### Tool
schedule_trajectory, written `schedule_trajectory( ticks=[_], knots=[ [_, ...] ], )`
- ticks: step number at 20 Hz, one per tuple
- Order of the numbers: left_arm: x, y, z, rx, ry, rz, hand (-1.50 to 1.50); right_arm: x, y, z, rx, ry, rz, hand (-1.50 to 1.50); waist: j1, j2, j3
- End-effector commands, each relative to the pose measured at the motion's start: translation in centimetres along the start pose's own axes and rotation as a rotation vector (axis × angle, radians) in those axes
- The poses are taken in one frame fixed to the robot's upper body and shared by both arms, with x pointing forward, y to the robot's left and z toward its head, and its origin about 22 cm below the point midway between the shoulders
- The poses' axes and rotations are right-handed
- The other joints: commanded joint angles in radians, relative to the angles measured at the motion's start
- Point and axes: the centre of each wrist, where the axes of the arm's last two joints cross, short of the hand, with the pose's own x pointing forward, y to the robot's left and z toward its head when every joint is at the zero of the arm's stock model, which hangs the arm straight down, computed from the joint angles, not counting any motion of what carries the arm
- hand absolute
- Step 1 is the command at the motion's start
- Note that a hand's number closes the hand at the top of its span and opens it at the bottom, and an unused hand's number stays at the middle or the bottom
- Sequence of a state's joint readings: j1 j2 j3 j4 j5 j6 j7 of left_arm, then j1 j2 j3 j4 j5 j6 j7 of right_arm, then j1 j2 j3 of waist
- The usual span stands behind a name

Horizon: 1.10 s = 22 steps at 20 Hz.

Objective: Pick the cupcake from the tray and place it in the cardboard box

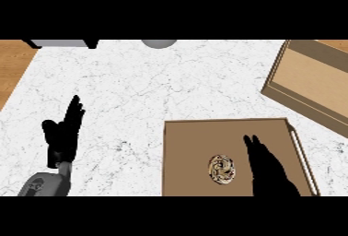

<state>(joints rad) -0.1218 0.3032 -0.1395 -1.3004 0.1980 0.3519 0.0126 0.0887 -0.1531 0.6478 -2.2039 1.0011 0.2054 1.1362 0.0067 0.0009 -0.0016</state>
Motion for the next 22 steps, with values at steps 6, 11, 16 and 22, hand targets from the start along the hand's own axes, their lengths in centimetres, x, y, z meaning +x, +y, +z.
schedule_trajectory(
  ticks=[6, 11, 16, 22],
  knots=[
    [-0.7, -1.1, 1.4, 0.000, -0.003, -0.017, 0.00, 2.7, 2.0, -1.0, 0.049, 0.185, 0.102, -1.50, 0.000, -0.002, 0.001],
    [-1.4, 1.7, 0.9, 0.007, 0.010, -0.006, 0.00, 2.3, 2.0, -1.7, 0.074, 0.227, 0.105, -1.50, -0.001, -0.001, 0.001],
    [-0.3, 0.6, 0.7, -0.009, 0.005, 0.000, 0.00, 4.2, 3.6, -1.8, 0.061, 0.254, 0.114, -1.50, 0.006, -0.002, 0.001],
    [-0.2, -0.2, -0.4, 0.002, 0.003, 0.006, 0.00, 2.8, 3.5, -4.5, 0.089, 0.284, 0.095, -1.50, -0.009, 0.001, 0.001]
  ],
)
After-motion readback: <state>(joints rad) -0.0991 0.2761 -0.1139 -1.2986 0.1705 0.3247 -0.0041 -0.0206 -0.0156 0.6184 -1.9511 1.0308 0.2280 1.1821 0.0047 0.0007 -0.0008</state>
